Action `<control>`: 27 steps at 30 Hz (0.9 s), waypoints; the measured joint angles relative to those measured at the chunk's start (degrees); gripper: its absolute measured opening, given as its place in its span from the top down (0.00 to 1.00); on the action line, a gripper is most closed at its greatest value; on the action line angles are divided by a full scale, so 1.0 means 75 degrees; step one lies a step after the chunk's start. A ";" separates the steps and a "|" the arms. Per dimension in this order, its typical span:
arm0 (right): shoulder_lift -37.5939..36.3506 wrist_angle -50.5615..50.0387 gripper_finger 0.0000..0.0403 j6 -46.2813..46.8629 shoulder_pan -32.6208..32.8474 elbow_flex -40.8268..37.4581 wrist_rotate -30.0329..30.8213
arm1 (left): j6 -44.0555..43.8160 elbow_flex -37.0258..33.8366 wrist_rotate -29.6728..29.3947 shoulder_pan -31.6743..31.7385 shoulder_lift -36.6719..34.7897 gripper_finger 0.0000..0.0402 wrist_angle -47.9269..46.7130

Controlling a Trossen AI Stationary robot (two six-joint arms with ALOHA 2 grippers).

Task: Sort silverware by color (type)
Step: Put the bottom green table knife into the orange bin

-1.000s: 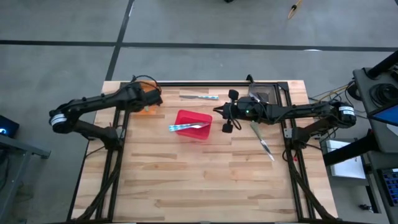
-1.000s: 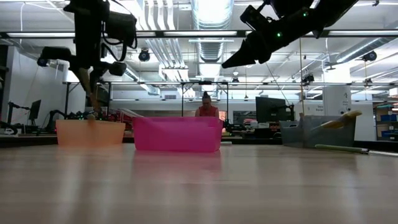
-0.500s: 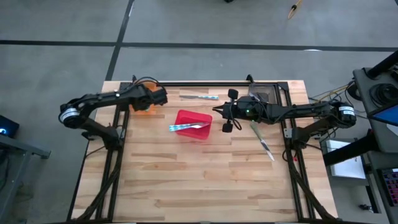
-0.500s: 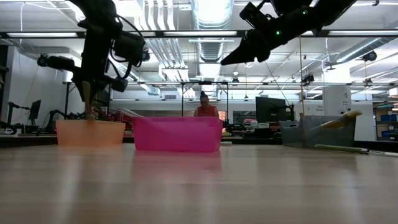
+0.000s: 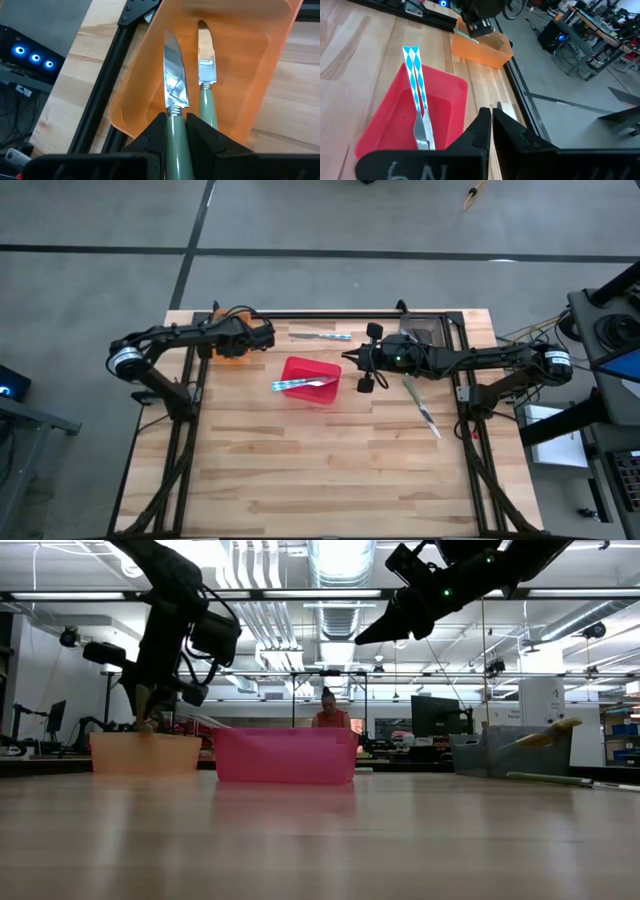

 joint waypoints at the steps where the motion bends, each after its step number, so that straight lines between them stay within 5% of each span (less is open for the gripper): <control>1: -0.0001 0.0000 0.98 0.0000 0.0000 0.0000 0.0000 | 0.0000 0.0000 -0.0005 0.0008 0.0028 0.91 0.0014; 27: 0.0001 -0.0009 0.98 -0.0020 0.0000 0.0003 0.0003 | 0.0058 0.0000 -0.0350 0.0008 0.0127 0.90 0.0539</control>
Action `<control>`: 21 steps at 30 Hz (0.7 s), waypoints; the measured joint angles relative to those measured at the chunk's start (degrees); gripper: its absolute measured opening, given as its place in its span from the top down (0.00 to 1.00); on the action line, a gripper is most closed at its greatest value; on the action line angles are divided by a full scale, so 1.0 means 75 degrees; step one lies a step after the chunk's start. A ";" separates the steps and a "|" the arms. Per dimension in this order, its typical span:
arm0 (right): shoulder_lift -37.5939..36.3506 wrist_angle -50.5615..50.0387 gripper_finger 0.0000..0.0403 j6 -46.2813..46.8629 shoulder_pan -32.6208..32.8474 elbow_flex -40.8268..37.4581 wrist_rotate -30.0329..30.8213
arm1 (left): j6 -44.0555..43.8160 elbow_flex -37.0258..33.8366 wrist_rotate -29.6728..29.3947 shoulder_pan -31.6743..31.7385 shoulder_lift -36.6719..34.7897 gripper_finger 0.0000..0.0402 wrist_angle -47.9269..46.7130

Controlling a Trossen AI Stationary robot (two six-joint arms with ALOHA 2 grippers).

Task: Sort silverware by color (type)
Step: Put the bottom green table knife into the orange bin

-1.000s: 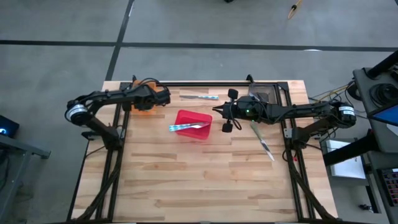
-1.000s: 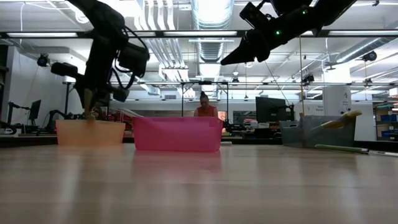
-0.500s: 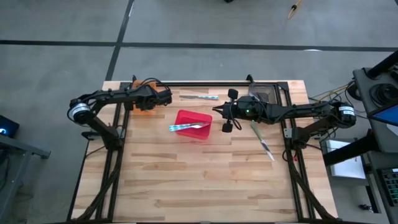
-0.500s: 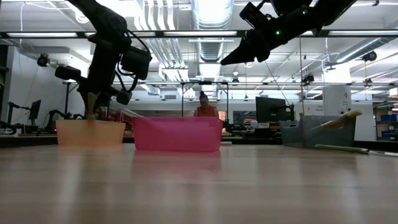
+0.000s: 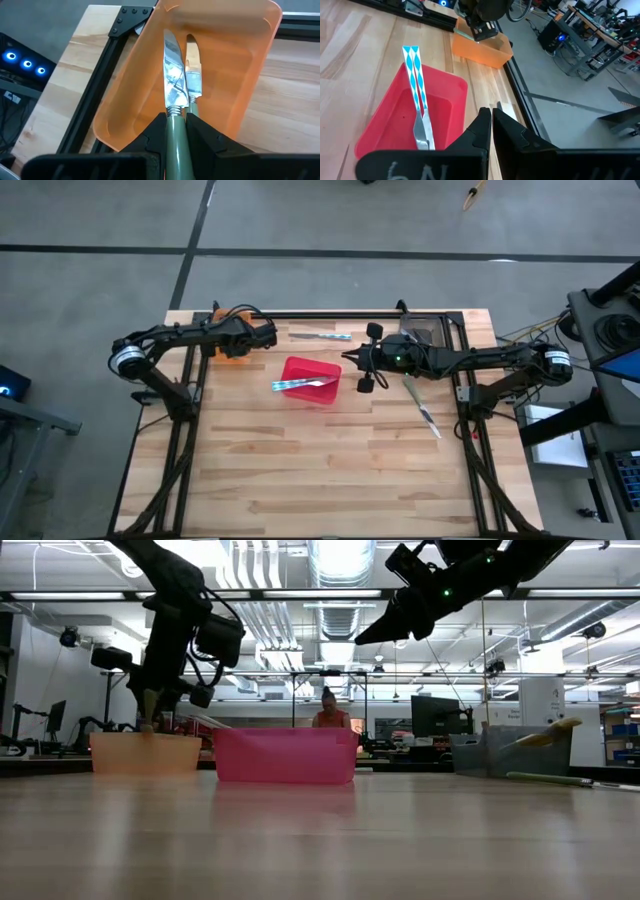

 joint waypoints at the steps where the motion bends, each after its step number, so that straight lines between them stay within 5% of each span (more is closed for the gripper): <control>1: 0.0000 0.0000 0.98 -0.0003 0.0000 0.0000 0.0000 | 0.0000 0.0000 0.0000 0.0000 0.0000 0.90 -0.0001; 21: 0.0000 -0.0029 0.98 -0.0068 0.0000 0.0000 0.0003 | 0.0000 -0.0003 0.0061 0.0000 0.0000 0.87 0.0079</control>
